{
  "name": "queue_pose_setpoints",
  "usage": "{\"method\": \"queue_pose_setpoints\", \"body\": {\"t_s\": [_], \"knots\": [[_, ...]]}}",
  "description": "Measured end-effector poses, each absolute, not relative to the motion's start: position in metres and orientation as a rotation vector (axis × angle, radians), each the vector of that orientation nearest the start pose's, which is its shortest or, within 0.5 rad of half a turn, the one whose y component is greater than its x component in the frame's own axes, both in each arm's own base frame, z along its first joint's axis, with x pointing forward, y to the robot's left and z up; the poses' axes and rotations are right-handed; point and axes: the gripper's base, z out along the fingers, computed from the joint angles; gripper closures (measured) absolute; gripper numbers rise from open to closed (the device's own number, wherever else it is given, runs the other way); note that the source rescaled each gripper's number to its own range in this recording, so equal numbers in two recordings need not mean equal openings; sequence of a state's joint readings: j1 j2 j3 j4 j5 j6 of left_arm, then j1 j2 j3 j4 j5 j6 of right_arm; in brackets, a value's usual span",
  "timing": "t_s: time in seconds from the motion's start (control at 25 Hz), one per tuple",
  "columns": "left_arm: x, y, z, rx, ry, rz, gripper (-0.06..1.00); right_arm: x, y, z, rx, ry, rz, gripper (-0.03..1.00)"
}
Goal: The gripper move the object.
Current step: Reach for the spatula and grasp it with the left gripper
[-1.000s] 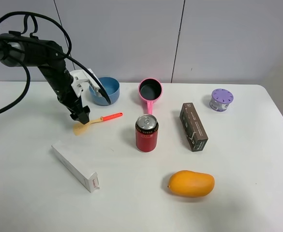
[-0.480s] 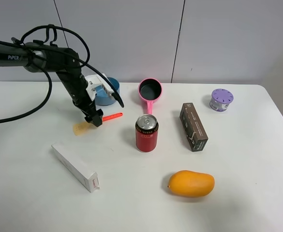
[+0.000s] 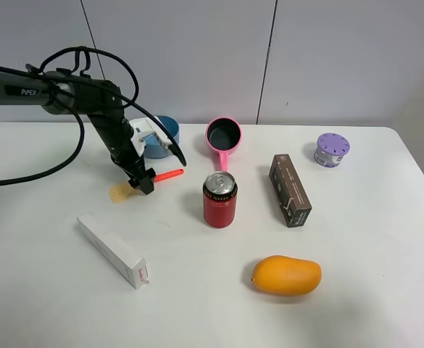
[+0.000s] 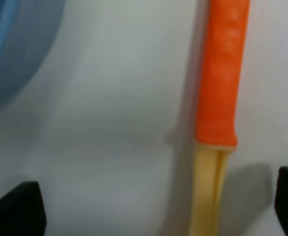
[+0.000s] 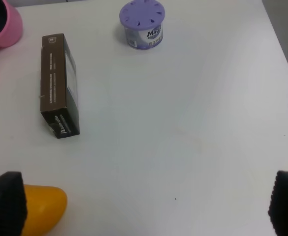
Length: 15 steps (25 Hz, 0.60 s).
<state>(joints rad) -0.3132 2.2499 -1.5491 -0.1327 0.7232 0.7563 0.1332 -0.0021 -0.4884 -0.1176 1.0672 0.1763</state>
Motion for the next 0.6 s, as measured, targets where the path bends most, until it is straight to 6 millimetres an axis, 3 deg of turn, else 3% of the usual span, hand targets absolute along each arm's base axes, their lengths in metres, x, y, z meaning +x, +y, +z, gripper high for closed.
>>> {"method": "queue_pose_setpoints", "body": {"t_s": [0.4,0.52,0.6], "knots": [[0.4231,-0.1455,0.0967,1.351,2.558,-0.069,0.02,-0.0032,-0.0099,0.274,0.049,2.054,0.051,-0.03],[0.4229,-0.1457,0.0962,1.345,2.563,-0.074,0.24,-0.0032,-0.0099,0.274,0.049,2.054,0.051,-0.03],[0.4207,-0.1454,0.0948,1.356,2.587,-0.088,0.48,-0.0032,-0.0099,0.274,0.049,2.054,0.051,-0.03]]}}
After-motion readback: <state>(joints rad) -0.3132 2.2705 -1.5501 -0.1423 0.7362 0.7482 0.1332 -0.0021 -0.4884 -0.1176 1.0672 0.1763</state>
